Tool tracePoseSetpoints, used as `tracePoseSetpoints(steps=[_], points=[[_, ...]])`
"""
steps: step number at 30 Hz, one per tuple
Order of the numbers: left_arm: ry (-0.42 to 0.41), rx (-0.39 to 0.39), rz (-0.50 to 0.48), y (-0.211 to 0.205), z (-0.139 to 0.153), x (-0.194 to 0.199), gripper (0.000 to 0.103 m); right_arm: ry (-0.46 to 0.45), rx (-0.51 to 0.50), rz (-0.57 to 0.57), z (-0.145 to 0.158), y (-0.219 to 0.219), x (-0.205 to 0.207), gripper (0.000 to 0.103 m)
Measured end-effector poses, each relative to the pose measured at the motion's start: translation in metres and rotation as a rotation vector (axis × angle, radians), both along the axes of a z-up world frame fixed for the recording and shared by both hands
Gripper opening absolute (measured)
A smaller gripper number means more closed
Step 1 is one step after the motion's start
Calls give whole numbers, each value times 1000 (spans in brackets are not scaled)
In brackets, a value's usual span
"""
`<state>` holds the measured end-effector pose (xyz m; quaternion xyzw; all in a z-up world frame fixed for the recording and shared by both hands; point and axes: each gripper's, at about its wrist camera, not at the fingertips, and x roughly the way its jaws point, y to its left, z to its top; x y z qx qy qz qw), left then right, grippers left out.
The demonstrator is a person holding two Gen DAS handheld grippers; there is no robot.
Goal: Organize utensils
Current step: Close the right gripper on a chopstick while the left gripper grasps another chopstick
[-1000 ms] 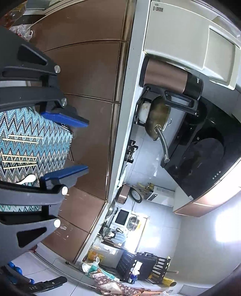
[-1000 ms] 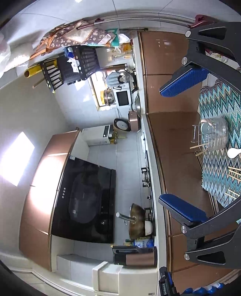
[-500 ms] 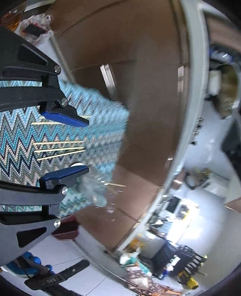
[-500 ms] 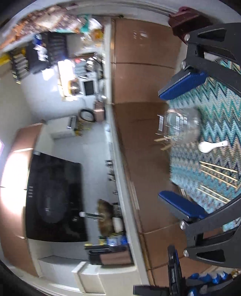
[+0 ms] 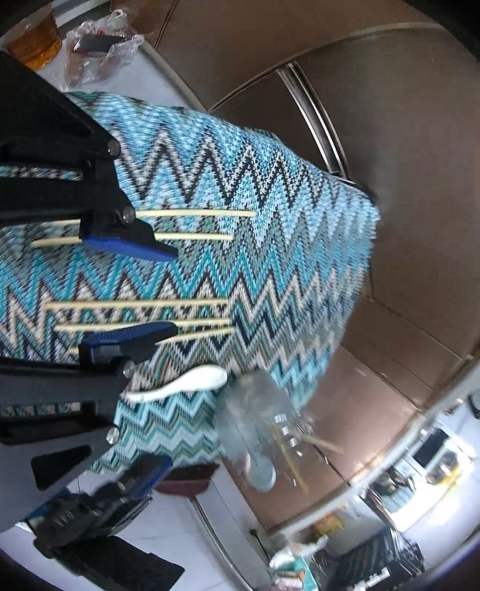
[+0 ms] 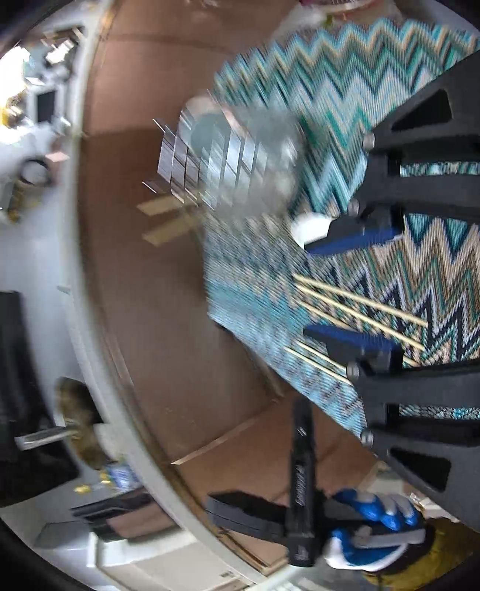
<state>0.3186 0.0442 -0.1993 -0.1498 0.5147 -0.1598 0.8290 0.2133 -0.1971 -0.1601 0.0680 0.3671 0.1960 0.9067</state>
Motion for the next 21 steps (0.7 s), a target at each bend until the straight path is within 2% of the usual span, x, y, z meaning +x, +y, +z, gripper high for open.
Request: tracePoseSetpoints(steps=[4,8,14,21], points=[[55,39,-19,-7,-16,28,31,106,-20,97,-32,30,34,22],[86,73,-27,-10,-26,46,31,201,-40,117,-60,44,63,21],[124,93,-35,-11,-37,60,28,248,-102,76,-76,45,98,21],[154,115,-41,-15,-49,69,24,299,-144,74,-87,44,123,16]])
